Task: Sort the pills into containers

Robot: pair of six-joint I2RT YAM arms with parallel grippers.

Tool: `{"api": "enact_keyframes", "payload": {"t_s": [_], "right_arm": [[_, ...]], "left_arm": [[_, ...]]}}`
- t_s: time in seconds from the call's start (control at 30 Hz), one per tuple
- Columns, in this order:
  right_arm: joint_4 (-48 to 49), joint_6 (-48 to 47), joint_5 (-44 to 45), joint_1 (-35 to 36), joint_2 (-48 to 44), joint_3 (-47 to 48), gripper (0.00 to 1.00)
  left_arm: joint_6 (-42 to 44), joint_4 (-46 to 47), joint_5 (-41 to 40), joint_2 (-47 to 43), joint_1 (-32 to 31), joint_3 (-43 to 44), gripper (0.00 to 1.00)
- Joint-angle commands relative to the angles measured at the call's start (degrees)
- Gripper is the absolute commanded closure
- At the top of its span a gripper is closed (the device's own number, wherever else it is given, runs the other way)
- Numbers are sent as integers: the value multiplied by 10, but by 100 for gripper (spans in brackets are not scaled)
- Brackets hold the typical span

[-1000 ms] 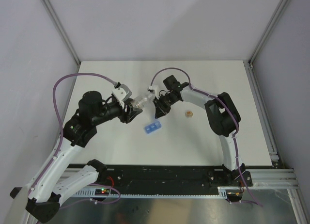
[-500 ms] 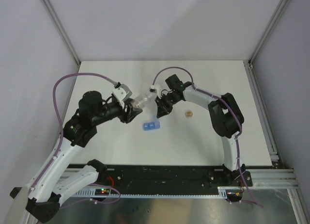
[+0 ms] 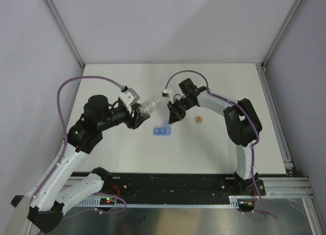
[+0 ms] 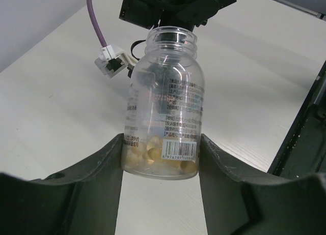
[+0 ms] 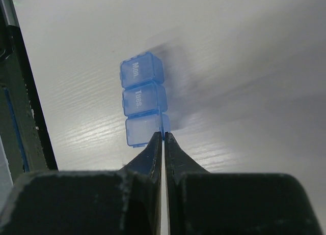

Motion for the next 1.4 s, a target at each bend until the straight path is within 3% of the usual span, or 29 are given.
{"api": "enact_keyframes", "payload": {"t_s": [0.0, 0.53, 1.0, 1.37], "right_arm": [[22, 1, -3, -9, -45, -16, 99], [135, 61, 28, -32, -122, -140, 100], [289, 140, 73, -42, -220, -276, 100], [314, 182, 94, -44, -229, -313, 100]], "left_arm": [[6, 18, -5, 2, 4, 4, 100], [5, 37, -3, 6, 5, -16, 100], [-3, 60, 2, 20, 3, -28, 100], [-5, 64, 1, 26, 4, -36, 100]]}}
